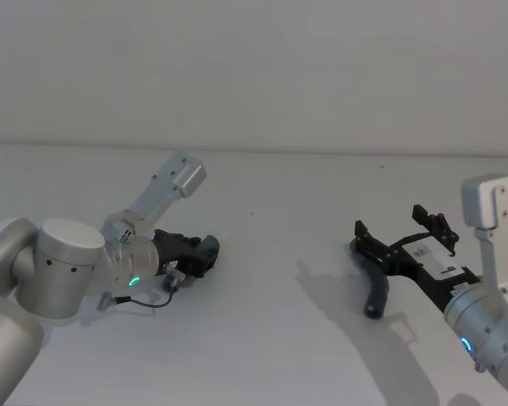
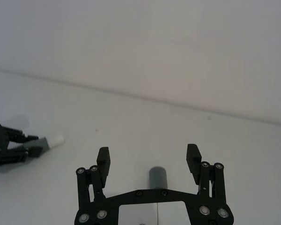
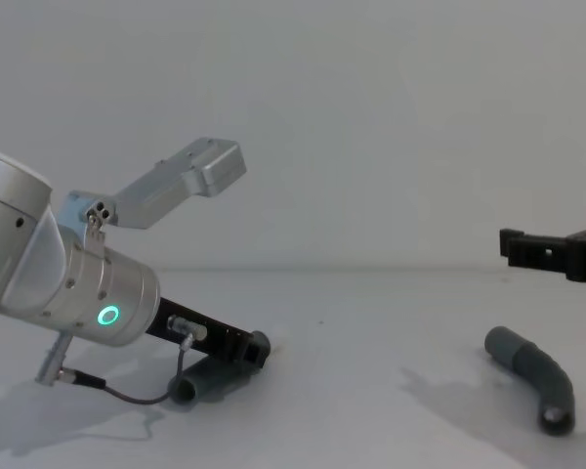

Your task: Use both hands to pick up one end of the pipe from the table, align the ends, and insert them.

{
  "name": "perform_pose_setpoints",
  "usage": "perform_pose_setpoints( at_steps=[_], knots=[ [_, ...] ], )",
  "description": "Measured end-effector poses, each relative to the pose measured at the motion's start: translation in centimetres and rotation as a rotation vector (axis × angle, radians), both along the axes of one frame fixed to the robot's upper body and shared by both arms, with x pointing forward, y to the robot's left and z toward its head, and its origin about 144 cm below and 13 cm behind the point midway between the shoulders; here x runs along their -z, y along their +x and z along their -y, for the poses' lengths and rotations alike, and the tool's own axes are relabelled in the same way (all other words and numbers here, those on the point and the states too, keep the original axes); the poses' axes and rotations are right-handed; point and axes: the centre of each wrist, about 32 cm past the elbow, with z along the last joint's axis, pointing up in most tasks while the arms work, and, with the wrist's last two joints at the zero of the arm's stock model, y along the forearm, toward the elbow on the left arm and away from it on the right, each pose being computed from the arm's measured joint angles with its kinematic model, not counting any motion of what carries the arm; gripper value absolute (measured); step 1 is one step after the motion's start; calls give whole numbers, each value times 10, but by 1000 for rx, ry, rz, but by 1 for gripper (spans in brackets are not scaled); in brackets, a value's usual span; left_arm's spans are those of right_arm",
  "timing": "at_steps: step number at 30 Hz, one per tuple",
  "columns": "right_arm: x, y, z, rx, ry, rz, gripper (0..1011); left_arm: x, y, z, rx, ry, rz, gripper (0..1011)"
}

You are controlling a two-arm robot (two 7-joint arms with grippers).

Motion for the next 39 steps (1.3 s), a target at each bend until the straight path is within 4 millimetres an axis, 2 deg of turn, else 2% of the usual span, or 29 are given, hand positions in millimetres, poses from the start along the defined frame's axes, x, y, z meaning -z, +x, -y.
perform_pose_setpoints(
  at_steps=[11,24,39],
  knots=[
    [-16,5,-4,36,-43,-142,1001,0,0,0,0,0,0,341],
    [-35,21,-9,84,-104,-302,1001,0,0,0,0,0,0,341],
    [-37,36,-16,90,-145,-400,1001,0,0,0,0,0,0,341]
  ],
)
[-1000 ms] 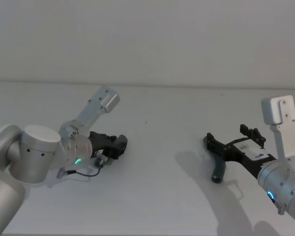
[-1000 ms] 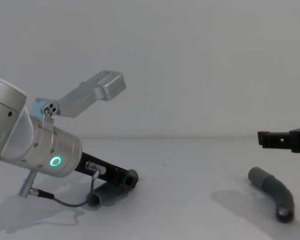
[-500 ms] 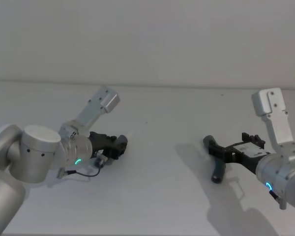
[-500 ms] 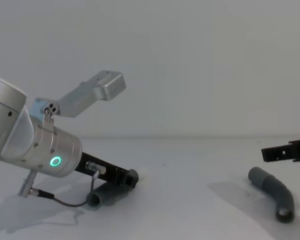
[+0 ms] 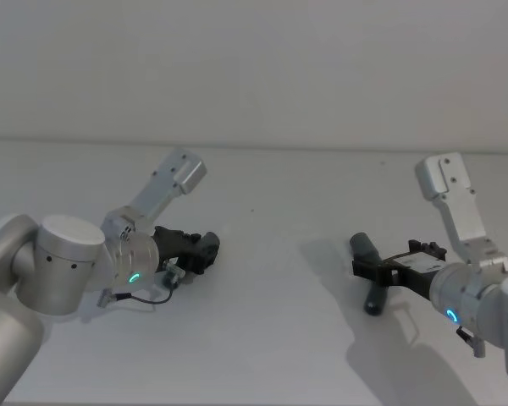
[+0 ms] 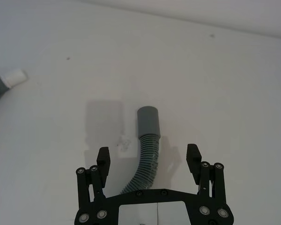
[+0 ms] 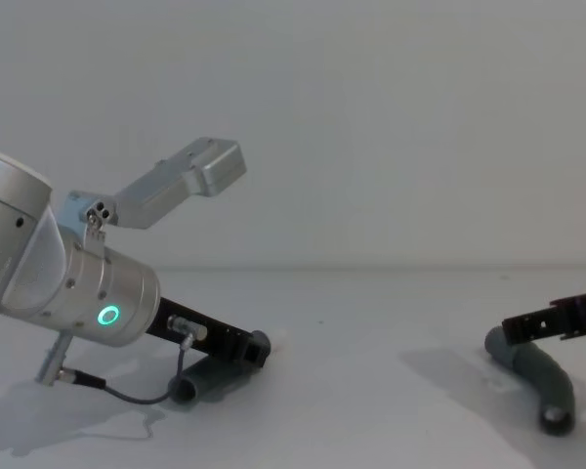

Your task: Use both hands to pick up one end of the pipe from the table, align the ends, and insert them.

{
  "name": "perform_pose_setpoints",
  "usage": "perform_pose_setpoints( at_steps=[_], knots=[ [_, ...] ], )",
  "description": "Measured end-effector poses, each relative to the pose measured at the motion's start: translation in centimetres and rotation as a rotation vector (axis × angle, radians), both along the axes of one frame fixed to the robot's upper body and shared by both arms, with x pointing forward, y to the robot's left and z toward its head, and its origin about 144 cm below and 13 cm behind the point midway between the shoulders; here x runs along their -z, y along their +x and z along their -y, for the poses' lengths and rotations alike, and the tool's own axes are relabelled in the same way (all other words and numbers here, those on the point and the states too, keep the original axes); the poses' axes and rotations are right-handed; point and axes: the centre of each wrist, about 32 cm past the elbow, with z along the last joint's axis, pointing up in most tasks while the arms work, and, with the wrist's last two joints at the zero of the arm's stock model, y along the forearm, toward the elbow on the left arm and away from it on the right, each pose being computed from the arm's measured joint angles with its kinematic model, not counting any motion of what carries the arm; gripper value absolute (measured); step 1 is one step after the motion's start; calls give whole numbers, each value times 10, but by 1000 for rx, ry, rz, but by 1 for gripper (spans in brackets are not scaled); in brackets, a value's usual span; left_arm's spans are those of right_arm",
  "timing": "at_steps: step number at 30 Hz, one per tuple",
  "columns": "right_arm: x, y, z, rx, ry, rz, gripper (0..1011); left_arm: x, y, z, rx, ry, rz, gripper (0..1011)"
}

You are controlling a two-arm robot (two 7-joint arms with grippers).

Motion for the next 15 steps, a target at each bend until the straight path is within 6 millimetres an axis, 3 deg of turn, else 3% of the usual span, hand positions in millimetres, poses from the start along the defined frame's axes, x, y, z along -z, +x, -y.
perform_pose_setpoints(
  at_steps=[15],
  knots=[
    [8,17,-10,4,8,-61,1001,0,0,0,0,0,0,341]
  ],
)
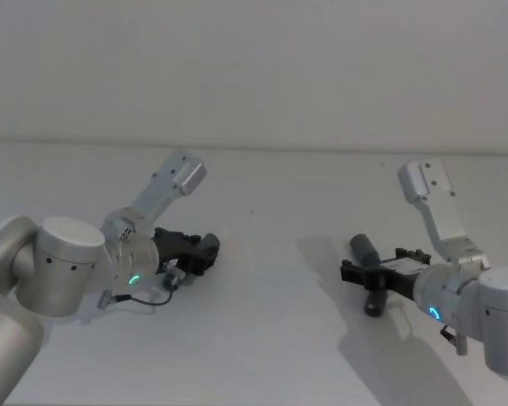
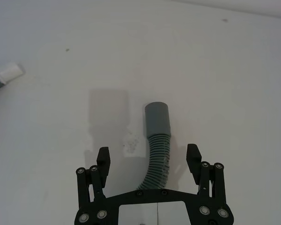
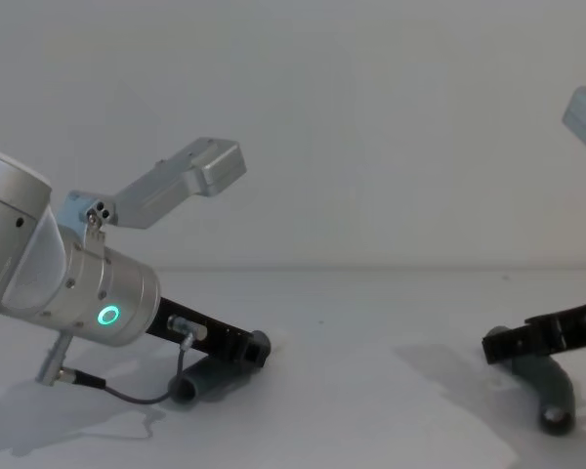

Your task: Use both hands to pick up one end of the pipe from the table, align the ends, and insert them.

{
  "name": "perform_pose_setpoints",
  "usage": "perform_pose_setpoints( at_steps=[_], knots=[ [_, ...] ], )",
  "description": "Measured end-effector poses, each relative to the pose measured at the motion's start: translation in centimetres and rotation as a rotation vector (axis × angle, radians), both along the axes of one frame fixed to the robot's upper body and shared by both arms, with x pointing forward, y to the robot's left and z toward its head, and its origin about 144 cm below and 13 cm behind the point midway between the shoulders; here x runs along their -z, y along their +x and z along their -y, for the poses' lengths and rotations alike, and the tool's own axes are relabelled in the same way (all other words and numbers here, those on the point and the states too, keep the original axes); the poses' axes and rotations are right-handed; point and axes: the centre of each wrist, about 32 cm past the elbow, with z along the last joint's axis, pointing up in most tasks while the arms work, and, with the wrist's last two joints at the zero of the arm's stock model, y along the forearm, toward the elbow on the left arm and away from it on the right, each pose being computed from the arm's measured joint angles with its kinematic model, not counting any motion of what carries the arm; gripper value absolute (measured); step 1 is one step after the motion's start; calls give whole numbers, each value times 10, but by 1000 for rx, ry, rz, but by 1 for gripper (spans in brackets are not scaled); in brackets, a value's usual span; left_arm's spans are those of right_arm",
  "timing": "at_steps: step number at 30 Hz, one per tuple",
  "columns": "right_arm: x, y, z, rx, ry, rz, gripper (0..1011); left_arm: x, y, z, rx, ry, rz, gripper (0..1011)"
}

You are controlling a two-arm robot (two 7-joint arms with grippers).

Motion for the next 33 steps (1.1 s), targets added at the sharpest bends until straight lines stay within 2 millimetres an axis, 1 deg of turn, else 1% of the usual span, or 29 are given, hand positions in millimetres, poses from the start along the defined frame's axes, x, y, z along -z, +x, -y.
perform_pose_setpoints(
  at_steps=[17,33],
  knots=[
    [6,15,-9,15,13,-37,1001,0,0,0,0,0,0,341],
    [10,20,-10,28,0,-58,1001,0,0,0,0,0,0,341]
  ],
)
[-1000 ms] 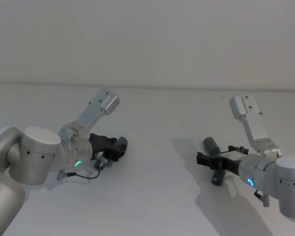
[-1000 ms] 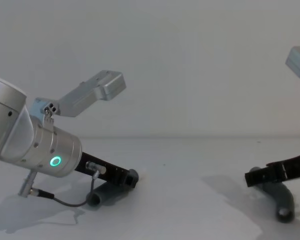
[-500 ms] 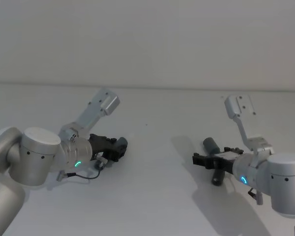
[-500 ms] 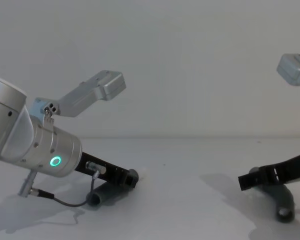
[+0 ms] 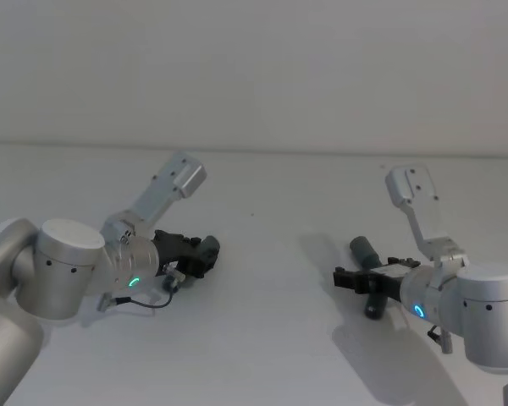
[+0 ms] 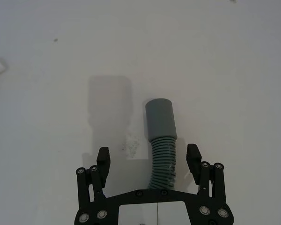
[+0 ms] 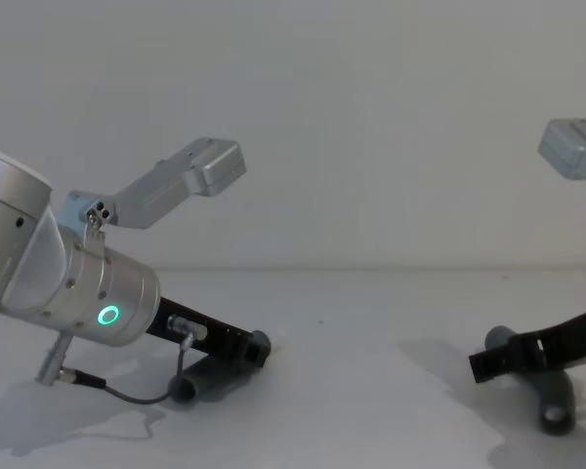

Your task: Use both hands to pick up one end of the pipe from the table, align the ends, and insert them.

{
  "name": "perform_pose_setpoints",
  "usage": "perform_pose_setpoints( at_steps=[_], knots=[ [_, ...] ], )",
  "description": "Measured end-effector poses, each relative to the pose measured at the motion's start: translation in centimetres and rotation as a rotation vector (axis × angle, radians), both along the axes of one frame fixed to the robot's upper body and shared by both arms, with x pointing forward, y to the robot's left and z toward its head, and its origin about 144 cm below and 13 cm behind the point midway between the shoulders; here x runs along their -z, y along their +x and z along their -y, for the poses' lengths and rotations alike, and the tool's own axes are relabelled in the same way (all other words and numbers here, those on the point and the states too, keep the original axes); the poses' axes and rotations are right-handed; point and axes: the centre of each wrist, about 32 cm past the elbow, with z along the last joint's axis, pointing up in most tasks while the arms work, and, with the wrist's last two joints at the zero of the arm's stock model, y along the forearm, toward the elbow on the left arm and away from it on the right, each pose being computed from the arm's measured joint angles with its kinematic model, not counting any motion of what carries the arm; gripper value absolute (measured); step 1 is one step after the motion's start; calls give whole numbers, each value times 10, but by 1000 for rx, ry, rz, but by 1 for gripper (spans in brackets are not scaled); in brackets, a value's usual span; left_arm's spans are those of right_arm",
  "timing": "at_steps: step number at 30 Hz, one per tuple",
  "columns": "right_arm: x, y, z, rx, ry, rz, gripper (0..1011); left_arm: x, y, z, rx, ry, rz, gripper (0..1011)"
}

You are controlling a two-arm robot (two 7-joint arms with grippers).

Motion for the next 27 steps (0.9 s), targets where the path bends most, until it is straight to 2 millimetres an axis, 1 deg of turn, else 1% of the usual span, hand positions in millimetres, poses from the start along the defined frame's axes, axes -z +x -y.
perform_pose_setpoints(
  at_steps=[10,13,14,15,18,19,21,25,26,27],
  knots=[
    [3,1,2,-2,-6,-10,1001,0,0,0,0,0,0,341],
    [3,0,3,-3,-7,-12,969,0,0,0,0,0,0,341],
    [4,0,3,-3,-7,-12,932,0,0,0,0,0,0,341],
    [4,0,3,-4,-7,-13,932,0,0,0,0,0,0,341],
    [4,1,4,-4,-7,-14,866,0,0,0,0,0,0,341],
    [4,1,4,-4,-7,-14,826,0,0,0,0,0,0,341],
    [4,1,4,-5,-7,-15,793,0,0,0,0,0,0,341],
    [5,1,4,-6,-7,-15,659,0,0,0,0,0,0,341],
    [5,1,4,-6,-7,-15,601,0,0,0,0,0,0,341],
    [5,1,4,-6,-7,-16,601,0,0,0,0,0,0,341]
  ],
)
